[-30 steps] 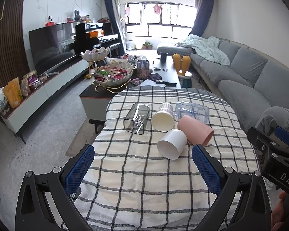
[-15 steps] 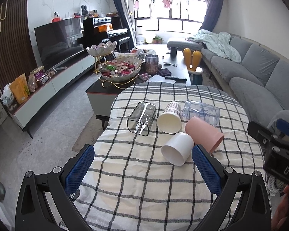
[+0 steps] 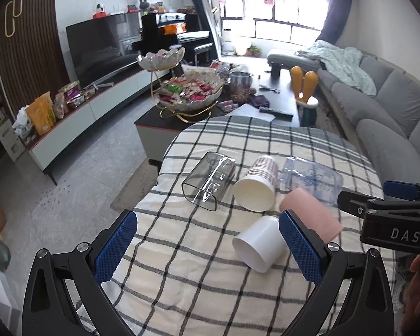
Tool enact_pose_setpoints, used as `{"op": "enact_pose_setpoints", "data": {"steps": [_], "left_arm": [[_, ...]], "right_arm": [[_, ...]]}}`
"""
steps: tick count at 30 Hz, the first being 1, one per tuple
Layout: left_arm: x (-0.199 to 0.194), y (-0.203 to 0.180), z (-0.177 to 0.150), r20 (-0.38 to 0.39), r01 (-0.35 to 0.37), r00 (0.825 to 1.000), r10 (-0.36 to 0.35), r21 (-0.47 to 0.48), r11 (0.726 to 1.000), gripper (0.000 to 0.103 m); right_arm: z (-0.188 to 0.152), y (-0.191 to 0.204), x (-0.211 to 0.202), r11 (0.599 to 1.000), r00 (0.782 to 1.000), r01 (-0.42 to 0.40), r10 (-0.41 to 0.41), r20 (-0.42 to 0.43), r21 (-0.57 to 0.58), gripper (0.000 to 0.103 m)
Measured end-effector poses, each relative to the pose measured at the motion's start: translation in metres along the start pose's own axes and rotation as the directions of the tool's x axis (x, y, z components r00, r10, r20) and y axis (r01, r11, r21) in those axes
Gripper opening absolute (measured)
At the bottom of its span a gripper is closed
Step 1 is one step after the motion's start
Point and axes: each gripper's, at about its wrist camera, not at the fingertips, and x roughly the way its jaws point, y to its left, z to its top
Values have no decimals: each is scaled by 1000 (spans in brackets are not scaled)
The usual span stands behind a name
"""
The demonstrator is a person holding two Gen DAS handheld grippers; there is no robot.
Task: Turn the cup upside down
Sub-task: 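Reach the right tool to the pink cup and close on it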
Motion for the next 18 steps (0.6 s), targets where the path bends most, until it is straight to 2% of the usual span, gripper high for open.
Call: {"op": "enact_pose_setpoints", "data": {"steps": [7,12,18], "left_arm": [[31,0,0,-56,-67,996,65,-42,997,103],[52,0,0,-96,-77,993,71,-54,996,103],[72,3,2,-132,-82,989,72,-68,994,103]], "right_arm": [[17,-1,56,999,983,-22,15,-184,-37,92],[21,3,87,998,961,-35,18,-275,-58,92],[20,-1,120,997,930,-66,51,-365,-29,87]]}}
